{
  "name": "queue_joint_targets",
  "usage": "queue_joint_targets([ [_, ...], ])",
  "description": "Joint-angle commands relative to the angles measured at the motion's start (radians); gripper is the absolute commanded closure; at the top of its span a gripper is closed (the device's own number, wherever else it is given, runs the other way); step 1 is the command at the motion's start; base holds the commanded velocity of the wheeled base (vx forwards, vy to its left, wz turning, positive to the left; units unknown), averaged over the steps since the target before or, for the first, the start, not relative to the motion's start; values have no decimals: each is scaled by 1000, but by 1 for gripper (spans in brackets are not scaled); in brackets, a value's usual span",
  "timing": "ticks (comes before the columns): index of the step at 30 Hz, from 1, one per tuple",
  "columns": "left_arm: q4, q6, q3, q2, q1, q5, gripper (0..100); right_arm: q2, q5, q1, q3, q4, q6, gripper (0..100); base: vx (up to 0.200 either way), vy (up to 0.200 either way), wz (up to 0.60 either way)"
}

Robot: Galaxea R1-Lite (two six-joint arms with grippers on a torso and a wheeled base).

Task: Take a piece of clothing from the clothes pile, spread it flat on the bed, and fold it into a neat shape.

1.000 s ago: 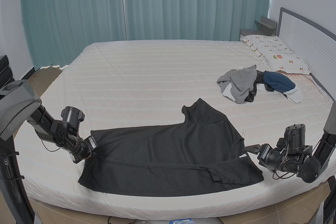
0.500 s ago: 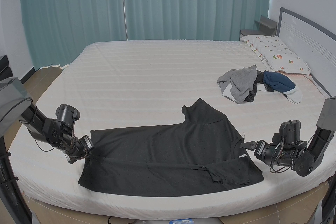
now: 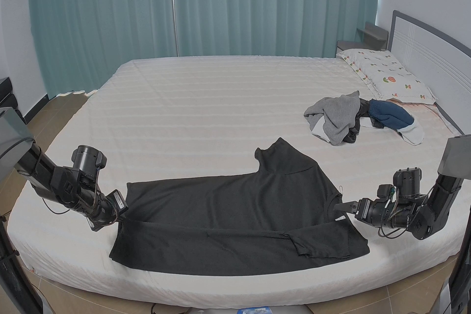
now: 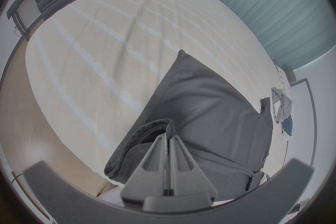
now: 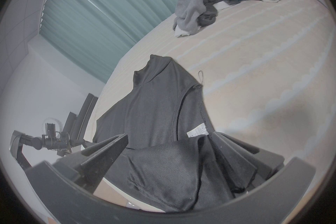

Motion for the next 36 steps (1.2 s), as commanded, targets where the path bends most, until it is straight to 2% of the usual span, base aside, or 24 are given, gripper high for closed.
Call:
queue_joint_targets([
  [1,0,-2,2,-7,-2,-1,100,69,22,-2,-36,-5,-15,0,0,0,0],
  [7,0,0,1,-3,-4,-2,100,104,59,-20,-66,-6,-59,0,0,0,0],
  [22,4,0,-10,-2,-2,-7,100,153,59,-11,-88,-8,-59,0,0,0,0],
  [23,4,0,-10,-2,-2,-7,100,153,60,-14,-88,-11,-59,100,0,0,0],
  [36,4,0,-13,0,-2,-8,100,175,62,-55,-53,-65,-56,100,0,0,0],
])
